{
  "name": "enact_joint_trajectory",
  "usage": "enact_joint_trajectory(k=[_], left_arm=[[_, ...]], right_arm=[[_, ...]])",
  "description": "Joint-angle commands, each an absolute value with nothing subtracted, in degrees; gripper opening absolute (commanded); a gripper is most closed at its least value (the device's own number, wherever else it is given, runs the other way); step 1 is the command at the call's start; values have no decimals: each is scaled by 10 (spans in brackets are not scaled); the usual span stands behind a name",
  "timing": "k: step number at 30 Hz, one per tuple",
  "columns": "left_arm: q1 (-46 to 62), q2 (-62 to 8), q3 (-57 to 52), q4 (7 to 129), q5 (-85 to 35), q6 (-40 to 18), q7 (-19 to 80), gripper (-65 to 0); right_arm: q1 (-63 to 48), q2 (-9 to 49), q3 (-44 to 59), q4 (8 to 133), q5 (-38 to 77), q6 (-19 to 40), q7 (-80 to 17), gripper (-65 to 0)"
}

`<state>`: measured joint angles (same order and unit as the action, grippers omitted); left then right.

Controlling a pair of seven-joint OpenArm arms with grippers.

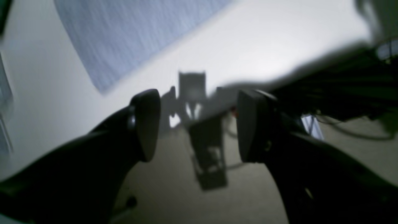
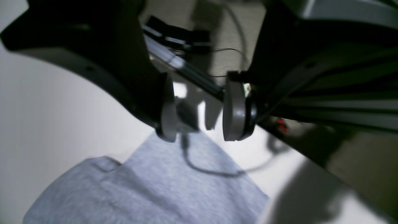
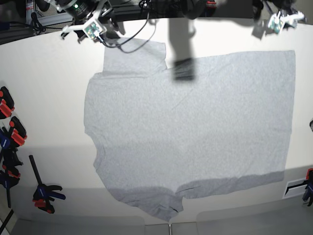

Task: Fold the T-shirt properly
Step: 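Move both grippers down toward the shirt's shoulder corners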

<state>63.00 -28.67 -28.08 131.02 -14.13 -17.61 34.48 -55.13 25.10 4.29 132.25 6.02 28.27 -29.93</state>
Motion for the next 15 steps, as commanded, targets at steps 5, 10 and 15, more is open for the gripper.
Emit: enact_joint_trajectory(k=[5, 10, 15], left_arm=[[569, -352, -284, 1279, -120, -247, 268, -300], [499, -370, -276, 1252, -120, -356, 195, -300], [460, -317, -276, 1252, -121, -352, 194, -300]], right_arm=[[-525, 258, 45, 1334, -10, 365, -286, -415], [-508, 318, 18, 1334, -37, 400, -320, -415], [-508, 352, -11, 1334, -91, 354, -406, -415]])
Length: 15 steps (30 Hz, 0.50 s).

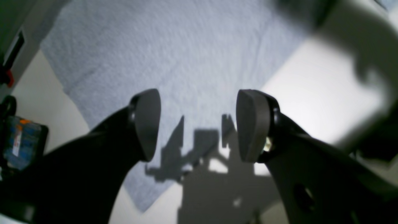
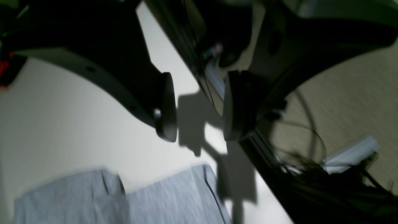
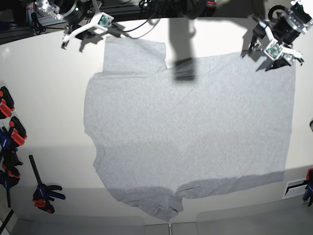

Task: Fold the T-shirt properly
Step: 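Move both grippers down toward the shirt's shoulder corners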

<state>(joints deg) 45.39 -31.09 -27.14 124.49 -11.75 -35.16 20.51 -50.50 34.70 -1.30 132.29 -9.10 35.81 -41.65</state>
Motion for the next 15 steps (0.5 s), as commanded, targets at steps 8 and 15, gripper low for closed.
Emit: enact_joint_trajectory(k=[8, 15], left_arm=[[451, -220, -276, 1252, -122, -353, 194, -300], [451, -208, -276, 1252, -122, -354, 196, -300]], right_arm=[[-505, 366, -12, 1333, -108, 372, -370, -378], [-491, 376, -12, 1300, -107, 373, -306, -333]])
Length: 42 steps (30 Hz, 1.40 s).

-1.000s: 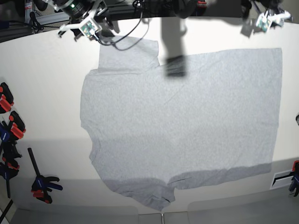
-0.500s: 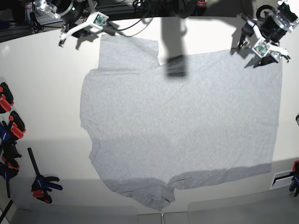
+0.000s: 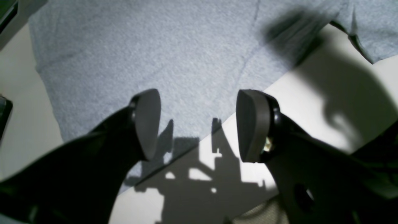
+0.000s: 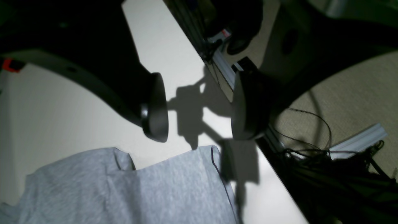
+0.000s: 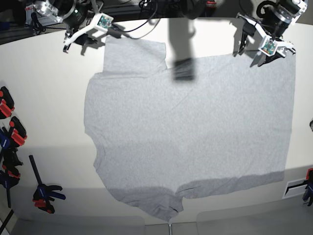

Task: Fold the T-shirt properly
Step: 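Move both grippers down toward the shirt's shoulder corners, then grasp the shirt's shoulder corners with both grippers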

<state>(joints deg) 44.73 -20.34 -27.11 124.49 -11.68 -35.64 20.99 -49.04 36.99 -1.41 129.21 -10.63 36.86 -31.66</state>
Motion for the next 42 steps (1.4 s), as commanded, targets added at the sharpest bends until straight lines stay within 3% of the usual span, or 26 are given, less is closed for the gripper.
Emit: enact_joint_trajectory(k=[1, 8, 15, 24, 35, 42], left_arm=[[451, -208, -276, 1252, -122, -354, 197, -300], [451, -208, -276, 1252, -122, -354, 197, -300], [451, -208, -276, 1252, -122, -354, 197, -300], [451, -208, -276, 1252, -122, -354, 197, -300], [451, -208, -276, 1252, -122, -354, 197, -300], [451, -208, -276, 1252, -122, -354, 197, -300]], right_arm=[[-483, 376, -12, 1292, -107, 373, -301, -334], [-425, 376, -21, 1223, -107, 390, -259, -334], [-387, 376, -102, 1173, -121, 388, -263, -336], [-309, 376, -208, 1115, -155, 338, -268, -336], [-272, 376, -222, 1050, -155, 356, -298, -344], [-272, 376, -222, 1044, -155, 346, -293, -573]])
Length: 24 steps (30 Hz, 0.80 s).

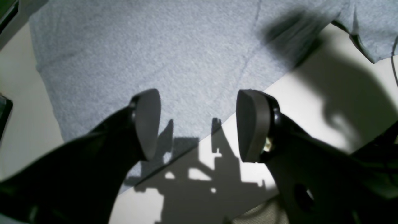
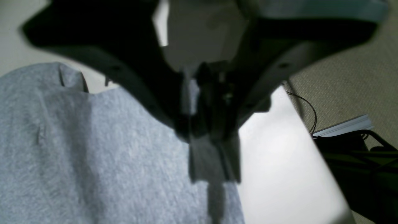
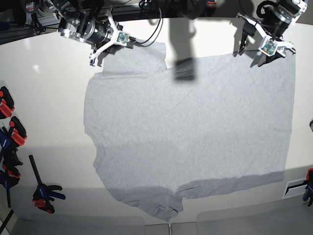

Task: Fold the T-shirt properly
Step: 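Grasp the shirt's shoulder corners with both grippers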

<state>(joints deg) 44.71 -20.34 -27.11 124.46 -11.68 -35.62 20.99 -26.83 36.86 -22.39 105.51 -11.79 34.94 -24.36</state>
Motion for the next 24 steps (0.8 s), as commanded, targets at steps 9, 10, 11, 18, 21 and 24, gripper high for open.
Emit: enact_joint_trajectory(k=[9, 10, 11, 18, 21, 24], left_arm=[[451, -208, -276, 1252, -120, -354, 197, -300], [451, -208, -276, 1252, -119, -354, 197, -300], [450, -208, -277, 1252, -115, -354, 196, -300], [444, -217, -277, 1246, -22, -352, 196, -300], [444, -247, -277, 1208, 6, -352, 196, -300], [444, -291, -277, 1137, 6, -350, 189, -300]], right_arm=[[-272, 376, -222, 1045, -138, 296, -288, -650], [-272, 376, -222, 1045, -130, 290, -289, -650], [-272, 376, -222, 1045, -129, 289, -290, -650], [-272, 378, -222, 1045, -129, 278, -282, -650], [-272, 378, -222, 1045, -129, 278, -269, -650], [-272, 378, -222, 1045, -129, 278, -270, -650]])
